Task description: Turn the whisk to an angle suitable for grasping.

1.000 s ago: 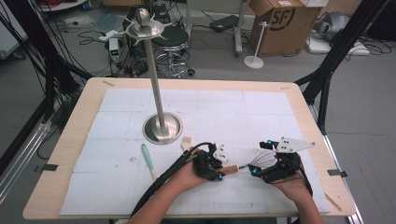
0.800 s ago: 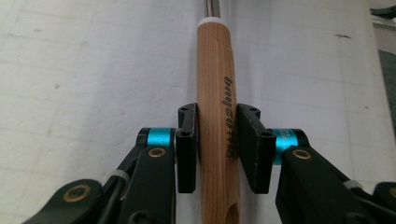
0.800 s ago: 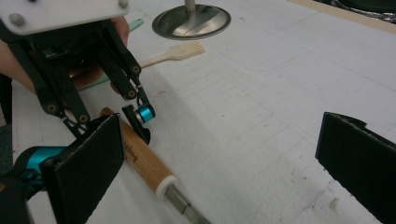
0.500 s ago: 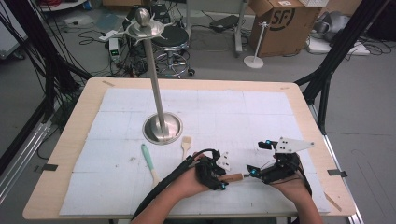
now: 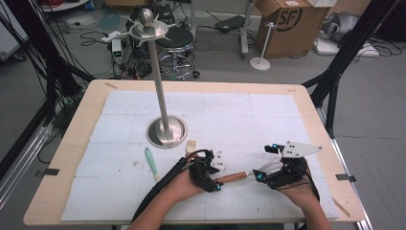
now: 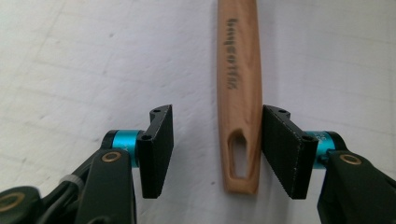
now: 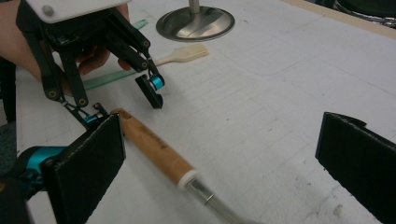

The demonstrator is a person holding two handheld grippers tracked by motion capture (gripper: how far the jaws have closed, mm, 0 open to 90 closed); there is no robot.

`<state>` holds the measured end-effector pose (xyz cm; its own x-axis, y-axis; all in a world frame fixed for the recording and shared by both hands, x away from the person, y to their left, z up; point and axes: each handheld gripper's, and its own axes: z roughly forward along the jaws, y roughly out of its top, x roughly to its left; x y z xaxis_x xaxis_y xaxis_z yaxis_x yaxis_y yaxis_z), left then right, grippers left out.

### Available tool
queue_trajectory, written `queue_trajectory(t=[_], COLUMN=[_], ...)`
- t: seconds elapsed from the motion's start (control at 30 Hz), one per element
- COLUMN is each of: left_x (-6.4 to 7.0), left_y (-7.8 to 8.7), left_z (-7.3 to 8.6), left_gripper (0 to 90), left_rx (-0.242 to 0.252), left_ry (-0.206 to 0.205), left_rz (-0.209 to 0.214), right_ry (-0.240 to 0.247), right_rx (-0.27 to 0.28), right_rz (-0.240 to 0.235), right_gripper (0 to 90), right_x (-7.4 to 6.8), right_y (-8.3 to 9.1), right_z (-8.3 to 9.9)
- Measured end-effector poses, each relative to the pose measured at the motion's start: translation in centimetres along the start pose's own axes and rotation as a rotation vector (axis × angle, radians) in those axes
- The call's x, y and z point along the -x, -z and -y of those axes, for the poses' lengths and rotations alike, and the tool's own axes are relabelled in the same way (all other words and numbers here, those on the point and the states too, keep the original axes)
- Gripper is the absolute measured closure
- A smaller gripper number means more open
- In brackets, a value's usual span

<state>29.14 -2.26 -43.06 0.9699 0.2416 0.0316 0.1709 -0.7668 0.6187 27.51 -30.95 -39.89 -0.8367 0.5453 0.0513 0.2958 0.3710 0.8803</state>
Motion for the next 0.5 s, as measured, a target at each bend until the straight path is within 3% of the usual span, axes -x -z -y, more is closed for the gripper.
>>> queue_trajectory(t=[0.3, 0.5], left_x=[-0.64, -1.22], left_y=[0.4, 0.8], left_z=[0.46, 0.82], left_gripper=[44.8, 45.0], left_rx=[-0.006, -0.011], left_ry=[0.013, 0.038], left_rz=[-0.02, -0.057], right_ry=[0.002, 0.002], right_rx=[-0.002, -0.004], right_rz=[0.001, -0.003], right_gripper=[0.6, 0.6], right_x=[0.09, 0.03], right_y=[-0.1, -0.13], right_z=[0.04, 0.05])
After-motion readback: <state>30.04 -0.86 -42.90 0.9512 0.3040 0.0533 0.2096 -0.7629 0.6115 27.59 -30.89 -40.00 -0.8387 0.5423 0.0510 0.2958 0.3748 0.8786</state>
